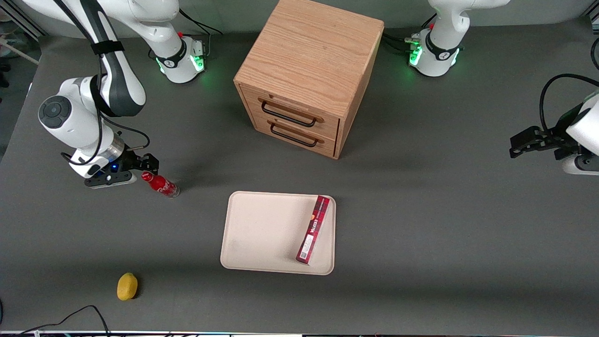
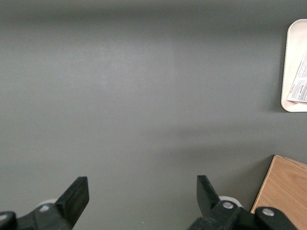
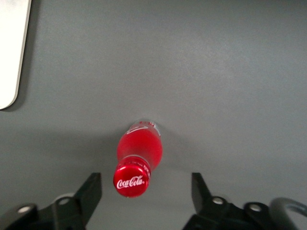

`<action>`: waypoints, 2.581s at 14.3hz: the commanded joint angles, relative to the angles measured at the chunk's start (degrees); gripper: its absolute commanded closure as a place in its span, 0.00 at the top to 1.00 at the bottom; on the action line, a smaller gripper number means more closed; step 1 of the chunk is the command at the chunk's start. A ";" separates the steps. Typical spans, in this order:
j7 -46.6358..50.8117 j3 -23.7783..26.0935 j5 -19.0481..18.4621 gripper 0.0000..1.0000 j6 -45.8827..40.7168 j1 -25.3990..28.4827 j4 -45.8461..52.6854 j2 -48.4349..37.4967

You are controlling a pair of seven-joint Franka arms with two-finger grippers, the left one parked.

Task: Place coke bottle on tray
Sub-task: 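Close the right gripper around the bottle's cap end, then lift the bottle and carry it over the cream tray, then lower the bottle onto the tray and open the right gripper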

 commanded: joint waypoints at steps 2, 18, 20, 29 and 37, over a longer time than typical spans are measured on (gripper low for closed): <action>0.72 0.38 -0.77 0.00 2.22 -0.07 -0.99 0.05; 0.02 1.52 -0.50 0.00 -67.61 2.73 62.68 12.14; 1.24 0.82 -0.77 0.00 -70.02 5.81 70.79 16.99; 24.00 -0.05 -1.03 0.00 -39.12 20.40 76.88 40.63; 28.23 -11.92 -0.42 0.00 -26.87 29.29 76.53 47.60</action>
